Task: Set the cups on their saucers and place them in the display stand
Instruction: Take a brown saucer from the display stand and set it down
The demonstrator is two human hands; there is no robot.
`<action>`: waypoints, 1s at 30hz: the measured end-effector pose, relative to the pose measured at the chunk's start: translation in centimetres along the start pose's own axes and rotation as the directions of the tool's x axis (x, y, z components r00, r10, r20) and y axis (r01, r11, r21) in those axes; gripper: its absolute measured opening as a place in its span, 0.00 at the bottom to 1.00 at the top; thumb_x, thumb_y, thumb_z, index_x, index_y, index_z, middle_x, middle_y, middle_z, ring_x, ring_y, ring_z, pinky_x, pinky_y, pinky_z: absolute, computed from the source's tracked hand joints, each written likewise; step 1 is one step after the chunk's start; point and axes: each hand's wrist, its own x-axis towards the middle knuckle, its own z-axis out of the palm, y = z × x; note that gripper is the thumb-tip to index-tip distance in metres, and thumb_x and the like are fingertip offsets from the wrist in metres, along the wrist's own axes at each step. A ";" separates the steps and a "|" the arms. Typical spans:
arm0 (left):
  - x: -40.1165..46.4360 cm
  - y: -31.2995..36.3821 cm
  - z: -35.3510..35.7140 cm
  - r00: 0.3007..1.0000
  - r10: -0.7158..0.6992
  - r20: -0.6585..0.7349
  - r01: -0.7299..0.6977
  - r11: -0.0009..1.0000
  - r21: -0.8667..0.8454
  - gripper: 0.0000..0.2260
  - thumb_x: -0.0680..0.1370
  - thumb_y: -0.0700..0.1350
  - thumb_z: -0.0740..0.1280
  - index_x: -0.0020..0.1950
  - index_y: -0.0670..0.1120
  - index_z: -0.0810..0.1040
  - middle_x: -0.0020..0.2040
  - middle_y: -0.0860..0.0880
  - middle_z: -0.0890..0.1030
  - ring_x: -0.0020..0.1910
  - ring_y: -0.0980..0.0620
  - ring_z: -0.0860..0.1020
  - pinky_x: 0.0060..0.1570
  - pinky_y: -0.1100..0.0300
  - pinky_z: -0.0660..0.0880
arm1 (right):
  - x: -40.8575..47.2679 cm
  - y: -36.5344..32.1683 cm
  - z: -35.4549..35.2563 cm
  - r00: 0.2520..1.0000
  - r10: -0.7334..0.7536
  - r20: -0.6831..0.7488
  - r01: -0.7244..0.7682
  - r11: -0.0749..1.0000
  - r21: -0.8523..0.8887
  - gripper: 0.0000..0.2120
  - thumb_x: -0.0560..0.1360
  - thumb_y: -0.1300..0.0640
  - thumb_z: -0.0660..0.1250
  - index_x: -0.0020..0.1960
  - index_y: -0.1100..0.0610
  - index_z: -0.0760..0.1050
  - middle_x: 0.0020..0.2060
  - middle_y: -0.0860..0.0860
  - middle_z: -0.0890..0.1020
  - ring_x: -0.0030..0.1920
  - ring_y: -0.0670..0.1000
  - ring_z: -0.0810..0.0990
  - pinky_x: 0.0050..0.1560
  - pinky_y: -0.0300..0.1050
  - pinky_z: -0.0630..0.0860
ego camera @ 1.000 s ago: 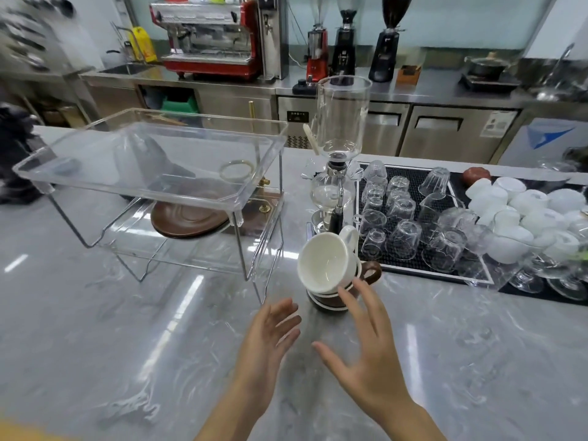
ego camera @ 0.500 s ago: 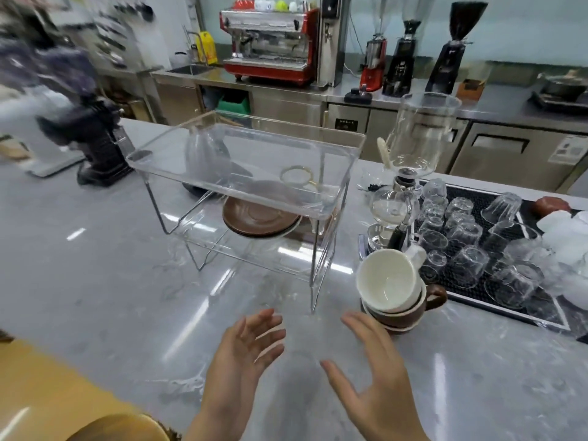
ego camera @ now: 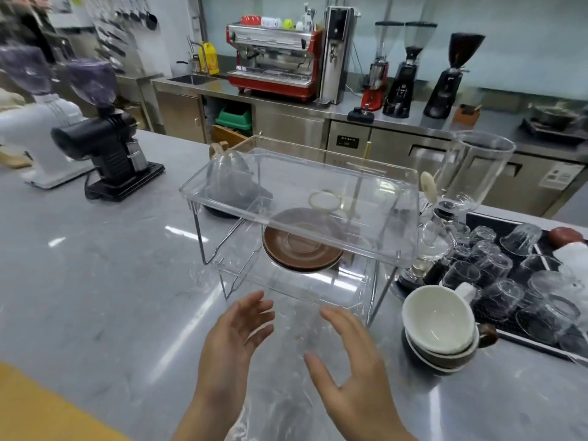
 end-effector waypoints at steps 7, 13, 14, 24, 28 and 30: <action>4.1 2.5 0.5 0.998 0.044 0.042 -0.043 0.999 -0.010 0.19 0.85 0.47 0.53 0.62 0.39 0.81 0.56 0.39 0.85 0.58 0.44 0.82 0.60 0.49 0.75 | 4.3 -1.9 2.8 0.982 0.181 -0.054 -0.178 0.983 0.047 0.25 0.74 0.47 0.67 0.70 0.44 0.68 0.71 0.36 0.68 0.74 0.37 0.62 0.69 0.25 0.57; 7.8 4.3 1.9 0.997 0.063 0.052 -0.063 0.998 -0.011 0.17 0.85 0.45 0.55 0.58 0.43 0.82 0.58 0.43 0.85 0.63 0.47 0.81 0.66 0.50 0.73 | 8.3 -1.7 4.2 0.950 0.251 -0.188 -0.234 0.966 0.111 0.23 0.77 0.58 0.69 0.69 0.46 0.68 0.66 0.38 0.72 0.69 0.37 0.68 0.67 0.26 0.62; 8.3 4.5 2.3 0.996 0.066 0.057 -0.065 0.998 -0.017 0.16 0.85 0.44 0.55 0.57 0.44 0.83 0.57 0.45 0.86 0.63 0.47 0.81 0.67 0.50 0.73 | 9.0 -1.7 4.4 0.935 0.284 -0.211 -0.258 0.956 0.142 0.25 0.77 0.59 0.69 0.70 0.45 0.67 0.65 0.36 0.72 0.69 0.35 0.67 0.67 0.26 0.61; 13.1 5.3 5.6 0.984 0.087 0.153 -0.105 0.988 0.115 0.12 0.83 0.43 0.60 0.56 0.44 0.83 0.47 0.54 0.86 0.52 0.54 0.82 0.62 0.56 0.73 | 14.2 0.8 5.9 0.791 0.512 -0.334 -0.376 0.838 0.395 0.18 0.80 0.56 0.66 0.68 0.46 0.69 0.57 0.38 0.79 0.58 0.36 0.77 0.61 0.38 0.74; 13.8 5.1 6.3 0.978 0.080 0.192 -0.108 0.985 0.137 0.15 0.82 0.44 0.60 0.59 0.35 0.79 0.44 0.42 0.81 0.49 0.42 0.80 0.56 0.47 0.73 | 15.1 0.6 5.8 0.744 0.575 -0.342 -0.407 0.795 0.450 0.09 0.79 0.60 0.66 0.55 0.47 0.74 0.37 0.41 0.81 0.43 0.43 0.82 0.40 0.32 0.77; 14.3 4.8 6.2 0.982 0.080 0.171 -0.103 0.986 0.130 0.12 0.84 0.42 0.59 0.57 0.39 0.80 0.40 0.49 0.83 0.45 0.48 0.82 0.54 0.49 0.73 | 15.5 0.2 5.6 0.736 0.586 -0.340 -0.410 0.785 0.464 0.11 0.79 0.63 0.65 0.50 0.46 0.74 0.36 0.44 0.83 0.39 0.46 0.82 0.37 0.38 0.78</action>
